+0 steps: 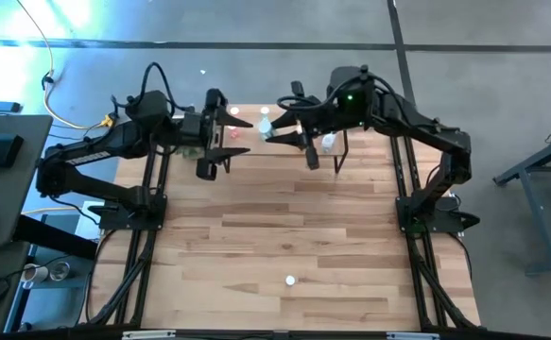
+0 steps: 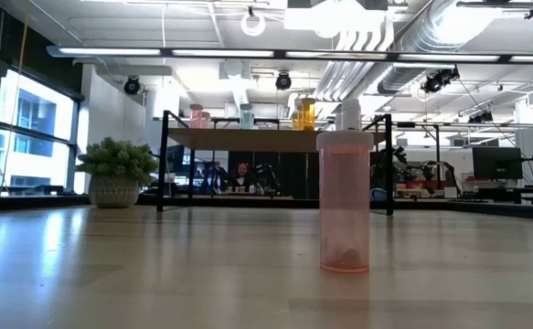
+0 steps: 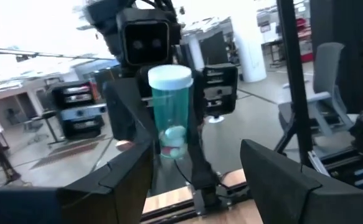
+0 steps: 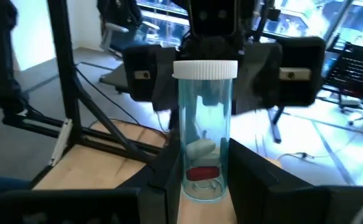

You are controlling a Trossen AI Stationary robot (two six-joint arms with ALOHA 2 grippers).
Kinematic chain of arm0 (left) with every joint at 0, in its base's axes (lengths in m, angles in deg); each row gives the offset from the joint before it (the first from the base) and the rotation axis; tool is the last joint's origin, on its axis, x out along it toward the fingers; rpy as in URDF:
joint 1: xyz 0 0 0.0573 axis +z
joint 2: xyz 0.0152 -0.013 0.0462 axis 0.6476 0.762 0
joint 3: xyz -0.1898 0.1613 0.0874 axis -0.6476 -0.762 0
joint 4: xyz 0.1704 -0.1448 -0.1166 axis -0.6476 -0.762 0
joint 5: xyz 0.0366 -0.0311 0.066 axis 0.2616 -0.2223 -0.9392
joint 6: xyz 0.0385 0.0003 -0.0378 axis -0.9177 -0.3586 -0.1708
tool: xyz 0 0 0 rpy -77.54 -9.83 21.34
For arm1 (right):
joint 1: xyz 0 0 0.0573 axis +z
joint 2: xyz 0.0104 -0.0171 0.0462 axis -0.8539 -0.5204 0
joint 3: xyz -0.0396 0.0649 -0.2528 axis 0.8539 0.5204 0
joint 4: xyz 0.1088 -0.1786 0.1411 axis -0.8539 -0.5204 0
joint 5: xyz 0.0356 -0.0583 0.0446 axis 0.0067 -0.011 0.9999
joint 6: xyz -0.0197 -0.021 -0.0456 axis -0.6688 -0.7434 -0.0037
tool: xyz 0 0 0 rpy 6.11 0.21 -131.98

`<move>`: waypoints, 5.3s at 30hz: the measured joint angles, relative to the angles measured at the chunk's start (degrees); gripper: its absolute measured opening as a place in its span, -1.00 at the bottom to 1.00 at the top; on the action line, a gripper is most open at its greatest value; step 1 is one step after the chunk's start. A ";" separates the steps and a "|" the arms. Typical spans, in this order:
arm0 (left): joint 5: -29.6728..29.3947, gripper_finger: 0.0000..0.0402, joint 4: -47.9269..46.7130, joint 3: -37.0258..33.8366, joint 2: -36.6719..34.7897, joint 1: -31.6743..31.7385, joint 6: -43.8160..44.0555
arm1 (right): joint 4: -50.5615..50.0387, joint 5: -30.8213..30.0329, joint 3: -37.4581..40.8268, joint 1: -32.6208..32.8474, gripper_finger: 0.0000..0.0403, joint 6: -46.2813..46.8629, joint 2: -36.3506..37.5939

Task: Pick and place medicine bottles onto shelf by color
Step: Put the blue pill bottle on the shelf aligned with the other blue pill bottles

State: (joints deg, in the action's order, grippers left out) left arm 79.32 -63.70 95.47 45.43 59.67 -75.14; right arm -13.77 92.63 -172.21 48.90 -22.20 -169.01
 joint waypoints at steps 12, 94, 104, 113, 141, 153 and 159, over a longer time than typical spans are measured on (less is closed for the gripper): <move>2.75 0.14 4.10 -0.04 2.59 -0.25 -0.59 | 2.40 3.85 0.04 0.50 -0.53 4.56 -1.83; 1.39 -0.54 7.67 0.00 3.90 -3.96 4.11 | 6.60 3.23 0.07 3.81 -0.53 7.42 -4.23; -3.71 -0.55 6.03 0.00 4.02 -3.96 0.64 | 3.84 -0.34 0.07 3.58 -0.18 6.12 -4.00; -11.76 -0.55 0.16 -0.04 4.08 -3.93 -3.24 | -4.92 -6.78 0.02 0.13 0.05 4.38 -0.80; -18.34 -0.55 -19.45 -0.07 14.45 -1.62 0.08 | -23.56 -8.73 0.02 -4.78 0.06 -10.29 -4.38; -18.39 -0.55 -13.77 -0.07 16.15 -0.09 3.03 | -25.82 -8.49 0.02 -3.98 0.06 -10.61 -4.83; -18.14 -0.55 -12.59 -0.07 16.03 -0.24 3.04 | -24.09 -8.56 0.02 -3.98 0.06 -10.36 -4.80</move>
State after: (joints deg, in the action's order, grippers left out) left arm 61.18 -76.29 95.41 61.46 59.43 -72.11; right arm -37.87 84.07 -172.19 44.93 -32.56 -173.82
